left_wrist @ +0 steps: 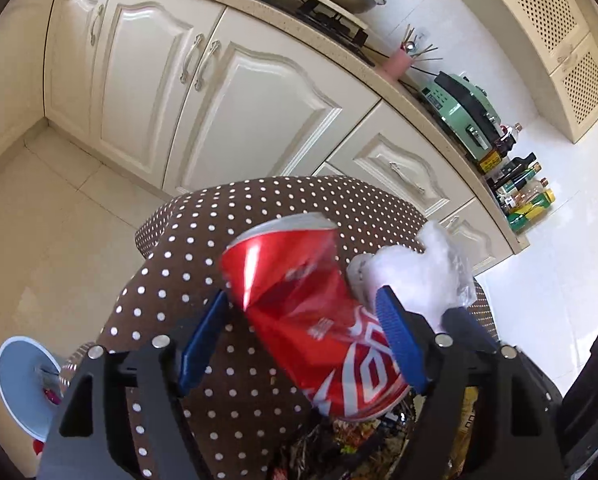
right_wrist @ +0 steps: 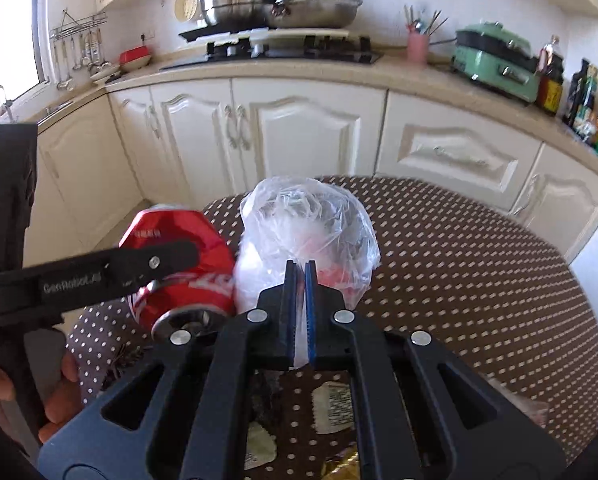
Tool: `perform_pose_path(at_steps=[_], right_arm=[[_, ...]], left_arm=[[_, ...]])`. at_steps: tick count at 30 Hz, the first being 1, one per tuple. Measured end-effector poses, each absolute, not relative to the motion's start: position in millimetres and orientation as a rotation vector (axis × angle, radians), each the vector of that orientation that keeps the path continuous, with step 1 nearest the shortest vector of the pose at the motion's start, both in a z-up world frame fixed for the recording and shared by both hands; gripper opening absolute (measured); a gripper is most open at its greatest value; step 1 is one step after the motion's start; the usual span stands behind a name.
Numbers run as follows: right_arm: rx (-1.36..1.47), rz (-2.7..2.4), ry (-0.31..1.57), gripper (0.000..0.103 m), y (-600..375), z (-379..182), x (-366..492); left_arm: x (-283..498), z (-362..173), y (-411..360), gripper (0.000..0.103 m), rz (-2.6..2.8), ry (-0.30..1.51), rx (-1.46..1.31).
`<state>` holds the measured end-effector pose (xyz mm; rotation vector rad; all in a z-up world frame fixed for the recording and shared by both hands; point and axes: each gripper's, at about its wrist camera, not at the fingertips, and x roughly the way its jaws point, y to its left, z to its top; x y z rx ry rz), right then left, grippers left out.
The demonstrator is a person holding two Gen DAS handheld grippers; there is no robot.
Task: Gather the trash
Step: 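Carry the can and plastic bag over the bucket and open both tools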
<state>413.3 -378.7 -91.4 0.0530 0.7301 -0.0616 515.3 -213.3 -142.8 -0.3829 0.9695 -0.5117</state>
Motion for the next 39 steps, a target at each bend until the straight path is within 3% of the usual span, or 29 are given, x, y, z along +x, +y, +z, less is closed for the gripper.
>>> perform_pose_path(at_steps=[1,2,4,11,21,28,34,39], right_arm=[[0.046,-0.062,0.729,0.004,-377,-93,412],[0.038,-0.064,0.727,0.004,-375,-94,412],[0.016,-0.081,0.714,0.004,-372,-92,410],[-0.009,-0.107,0.654,0.002,-364,-74,395],[-0.033,-0.102,0.563,0.002,-331,-32,351],[-0.039,-0.01,0.49,0.002,-269,0,323],[-0.054,0.144,0.474,0.002,-174,-6,318],[-0.042,0.276,0.546,0.002,-93,-46,328]], left_arm=[[514,-143,-214,0.07,-0.517,0.964,-0.374],[513,-142,-215,0.054,-0.517,0.96,-0.366],[509,-140,-214,0.039,-0.535,0.947,-0.363],[480,-112,-209,0.023,-0.578,0.871,-0.307],[426,-68,-163,0.022,-0.605,0.761,-0.302],[385,-49,-77,0.022,-0.532,0.691,-0.309],[355,-63,16,0.022,-0.388,0.69,-0.313],[341,-104,91,0.022,-0.245,0.745,-0.321]])
